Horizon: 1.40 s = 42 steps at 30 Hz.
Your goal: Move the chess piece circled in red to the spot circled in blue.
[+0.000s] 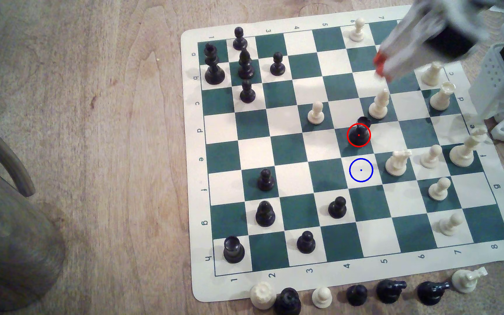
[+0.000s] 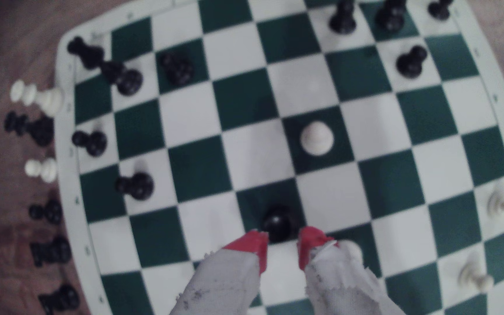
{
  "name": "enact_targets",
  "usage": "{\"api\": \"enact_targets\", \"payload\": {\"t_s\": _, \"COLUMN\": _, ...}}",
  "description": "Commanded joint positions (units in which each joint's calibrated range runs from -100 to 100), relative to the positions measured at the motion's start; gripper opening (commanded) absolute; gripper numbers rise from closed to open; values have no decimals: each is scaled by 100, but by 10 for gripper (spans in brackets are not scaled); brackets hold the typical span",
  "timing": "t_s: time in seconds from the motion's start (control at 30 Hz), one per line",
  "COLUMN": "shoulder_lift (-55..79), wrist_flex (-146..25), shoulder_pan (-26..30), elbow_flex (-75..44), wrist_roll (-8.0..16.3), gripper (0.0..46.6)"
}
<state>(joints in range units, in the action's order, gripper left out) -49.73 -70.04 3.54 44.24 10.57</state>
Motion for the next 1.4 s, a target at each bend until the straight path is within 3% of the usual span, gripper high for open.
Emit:
{"api": "enact_targets", "payload": {"t_s": 0.0, "shoulder_lift": 380, "wrist_flex": 108, "shoulder_pan": 41, "elbow_flex": -544, "wrist_roll": 181, "gripper": 101}}
{"api": "enact_targets", "payload": {"t_s": 0.13, "shoulder_lift": 686, "wrist_flex": 124, "shoulder_pan": 41, "elbow_flex": -462, "wrist_roll": 200, "gripper": 162}}
{"api": "enact_targets", "payload": {"t_s": 0.2, "shoulder_lift": 762, "wrist_flex": 108, "shoulder_pan": 72, "elbow_flex": -398, "wrist_roll": 200, "gripper": 171}}
{"api": "enact_targets", "payload": {"t_s": 0.67, "shoulder_lift": 1526, "wrist_flex": 165, "shoulder_pan": 252, "elbow_flex": 164, "wrist_roll": 220, "gripper": 158}}
{"api": "enact_targets", "payload": {"t_s": 1.37, "shoulder_lift": 2053, "wrist_flex": 935, "shoulder_pan": 299, "elbow_flex": 735, "wrist_roll": 327, "gripper": 177}}
